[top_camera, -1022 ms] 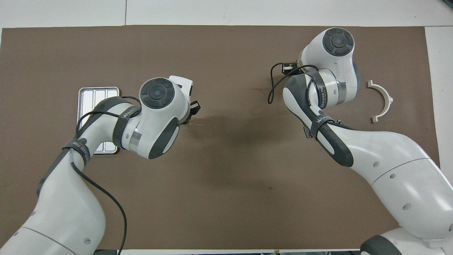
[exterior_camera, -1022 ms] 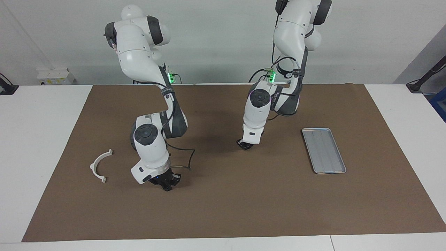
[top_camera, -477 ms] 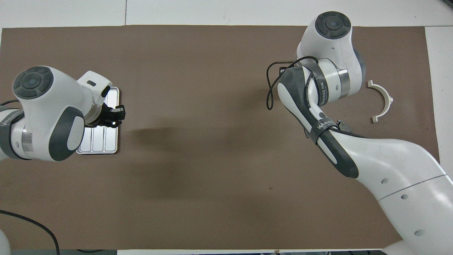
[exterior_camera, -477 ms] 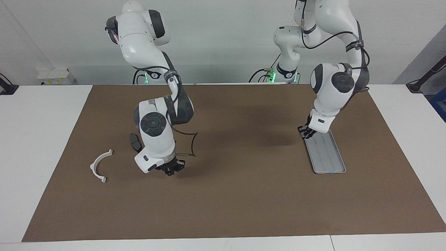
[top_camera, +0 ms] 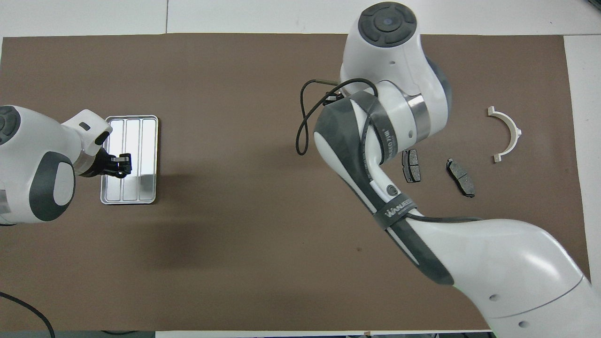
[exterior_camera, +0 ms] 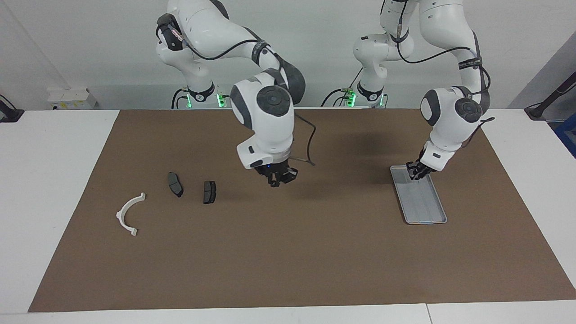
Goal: Pick bearing gear from pile to tray
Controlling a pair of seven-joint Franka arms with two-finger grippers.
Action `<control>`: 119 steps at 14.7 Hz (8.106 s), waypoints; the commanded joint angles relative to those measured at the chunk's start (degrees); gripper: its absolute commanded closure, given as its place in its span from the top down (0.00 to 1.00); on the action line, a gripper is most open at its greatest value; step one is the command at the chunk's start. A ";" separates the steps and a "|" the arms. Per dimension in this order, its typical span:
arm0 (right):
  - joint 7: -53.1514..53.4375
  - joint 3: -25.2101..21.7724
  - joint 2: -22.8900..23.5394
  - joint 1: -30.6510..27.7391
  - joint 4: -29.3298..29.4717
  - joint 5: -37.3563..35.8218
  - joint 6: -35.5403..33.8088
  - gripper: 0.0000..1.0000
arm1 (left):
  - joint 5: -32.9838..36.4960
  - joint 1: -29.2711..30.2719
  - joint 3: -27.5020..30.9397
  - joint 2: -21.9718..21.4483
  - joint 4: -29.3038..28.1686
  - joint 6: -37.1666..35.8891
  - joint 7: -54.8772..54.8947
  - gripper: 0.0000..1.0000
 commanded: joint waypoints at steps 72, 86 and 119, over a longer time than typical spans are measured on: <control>-64.30 1.50 -18.04 -31.54 -4.83 -0.92 -8.69 1.00 | 0.12 -30.24 -0.63 16.62 18.32 -1.78 -49.03 0.55; -63.43 0.63 -41.79 -32.42 -30.34 1.97 -4.11 1.00 | 0.12 -29.45 -0.28 15.66 18.05 -3.25 -48.16 0.00; -63.79 -3.16 -41.00 -29.96 -29.81 2.33 -4.90 1.00 | -0.14 0.96 -0.28 12.06 12.42 2.73 -2.36 1.00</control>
